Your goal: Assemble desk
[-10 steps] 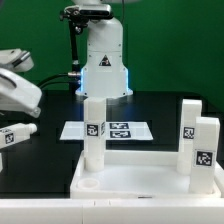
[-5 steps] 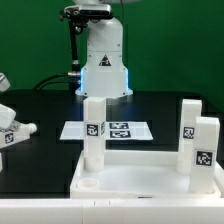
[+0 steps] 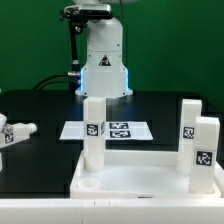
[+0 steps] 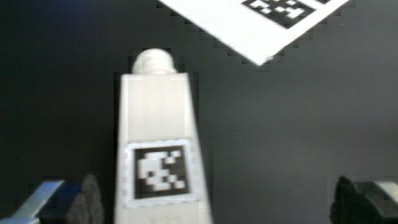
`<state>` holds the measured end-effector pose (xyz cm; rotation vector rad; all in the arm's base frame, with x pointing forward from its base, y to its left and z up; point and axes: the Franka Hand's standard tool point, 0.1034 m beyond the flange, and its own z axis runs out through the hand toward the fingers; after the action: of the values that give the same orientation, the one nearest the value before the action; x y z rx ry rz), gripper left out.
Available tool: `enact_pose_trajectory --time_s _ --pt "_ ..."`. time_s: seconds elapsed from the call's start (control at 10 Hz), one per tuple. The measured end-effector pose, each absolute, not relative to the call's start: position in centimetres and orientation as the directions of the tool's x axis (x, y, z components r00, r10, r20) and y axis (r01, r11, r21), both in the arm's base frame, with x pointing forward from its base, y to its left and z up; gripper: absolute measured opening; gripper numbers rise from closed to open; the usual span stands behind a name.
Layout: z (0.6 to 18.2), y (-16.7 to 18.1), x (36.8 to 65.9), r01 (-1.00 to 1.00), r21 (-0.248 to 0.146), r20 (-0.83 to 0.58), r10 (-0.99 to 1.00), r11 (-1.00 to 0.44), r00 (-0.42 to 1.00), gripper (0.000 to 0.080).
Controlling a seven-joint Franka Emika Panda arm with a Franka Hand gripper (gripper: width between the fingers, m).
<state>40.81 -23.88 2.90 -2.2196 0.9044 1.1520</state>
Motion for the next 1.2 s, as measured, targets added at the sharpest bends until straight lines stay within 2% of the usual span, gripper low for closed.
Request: enact_pose_trajectory --time_s 0.3,0.6,0.8,0.9,1.2 --pt "1.3 -24.1 39.8 -0.76 -0.072 -0.857 -0.35 -0.646 0.378 0.0648" --pt "1.0 -24.1 39.4 -0.762 -0.063 -0.859 -0.354 -0.644 0.371 0.0648" --pt "1.0 -24.1 39.4 -0.762 -0.063 -0.859 -0.354 -0.644 0.371 0.0386" --pt "1.0 -24.1 39.4 -0.762 -0.063 -0.859 -0.354 -0.645 0.371 0.0284" --pt "1.4 -23.8 40.0 -0.755 -0.068 -0.855 -0.353 -0.652 0.381 0.0284"
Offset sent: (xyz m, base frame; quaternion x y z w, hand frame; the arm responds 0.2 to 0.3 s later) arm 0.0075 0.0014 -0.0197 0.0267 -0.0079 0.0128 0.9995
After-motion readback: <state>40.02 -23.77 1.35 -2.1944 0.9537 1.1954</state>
